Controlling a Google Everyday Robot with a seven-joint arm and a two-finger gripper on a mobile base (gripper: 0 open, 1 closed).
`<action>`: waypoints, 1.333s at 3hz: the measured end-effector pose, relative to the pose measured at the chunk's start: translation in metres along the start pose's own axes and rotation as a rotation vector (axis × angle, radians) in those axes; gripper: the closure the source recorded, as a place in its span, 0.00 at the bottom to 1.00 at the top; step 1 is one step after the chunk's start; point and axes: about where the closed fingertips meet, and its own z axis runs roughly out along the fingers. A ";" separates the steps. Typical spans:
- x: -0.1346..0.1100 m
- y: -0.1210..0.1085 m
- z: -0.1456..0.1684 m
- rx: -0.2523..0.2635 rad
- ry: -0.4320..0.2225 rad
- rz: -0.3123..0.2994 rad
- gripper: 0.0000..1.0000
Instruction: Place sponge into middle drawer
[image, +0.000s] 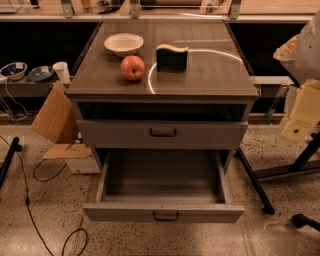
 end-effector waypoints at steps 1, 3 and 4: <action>0.000 0.000 0.000 0.000 0.000 0.000 0.00; -0.010 -0.027 0.005 0.038 -0.051 0.034 0.00; -0.036 -0.070 0.020 0.072 -0.150 0.069 0.00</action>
Offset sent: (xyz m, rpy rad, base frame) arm 0.0160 -0.0023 -0.0041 0.0164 -0.0009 -0.0308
